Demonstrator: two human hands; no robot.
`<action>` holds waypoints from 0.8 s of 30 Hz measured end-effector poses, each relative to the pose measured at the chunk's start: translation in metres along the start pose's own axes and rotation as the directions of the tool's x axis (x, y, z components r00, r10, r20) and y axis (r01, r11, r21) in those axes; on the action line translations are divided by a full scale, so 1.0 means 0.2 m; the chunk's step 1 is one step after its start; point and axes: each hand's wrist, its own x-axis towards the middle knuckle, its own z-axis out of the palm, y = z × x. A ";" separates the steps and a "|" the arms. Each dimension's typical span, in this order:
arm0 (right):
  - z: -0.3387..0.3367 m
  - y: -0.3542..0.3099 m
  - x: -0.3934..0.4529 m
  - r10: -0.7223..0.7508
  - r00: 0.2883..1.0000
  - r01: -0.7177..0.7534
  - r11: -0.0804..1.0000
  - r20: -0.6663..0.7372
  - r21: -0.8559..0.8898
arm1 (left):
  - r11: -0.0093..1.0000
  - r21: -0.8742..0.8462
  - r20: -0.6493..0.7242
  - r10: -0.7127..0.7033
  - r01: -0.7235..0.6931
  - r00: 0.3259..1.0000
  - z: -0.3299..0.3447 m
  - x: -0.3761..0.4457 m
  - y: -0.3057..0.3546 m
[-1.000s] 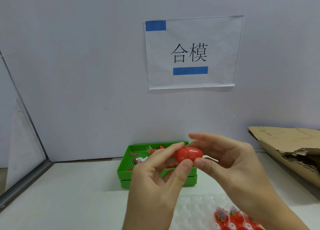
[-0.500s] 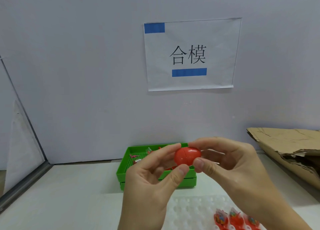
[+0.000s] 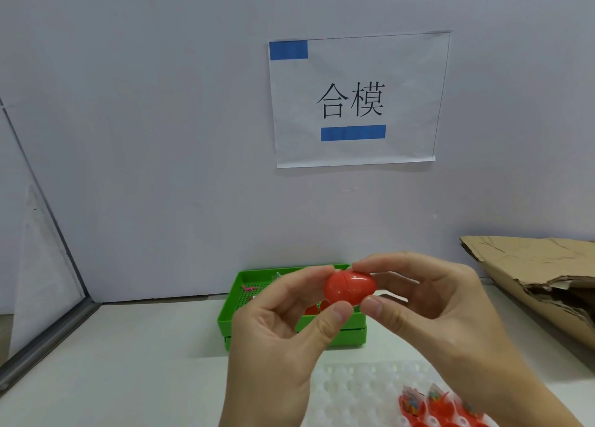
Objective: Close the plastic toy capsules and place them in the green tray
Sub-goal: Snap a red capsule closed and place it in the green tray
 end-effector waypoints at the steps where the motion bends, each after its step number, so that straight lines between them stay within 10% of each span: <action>1: 0.00 0.00 0.00 -0.008 1.000 0.008 1.000 -0.010 -0.001 | 1.000 0.006 0.003 0.005 -0.005 1.000 0.00 0.00 0.00; 24: 0.07 0.03 0.00 -0.153 0.976 0.158 0.987 -0.158 0.023 | 0.985 0.149 -0.150 0.114 -0.092 0.982 0.06 -0.03 0.01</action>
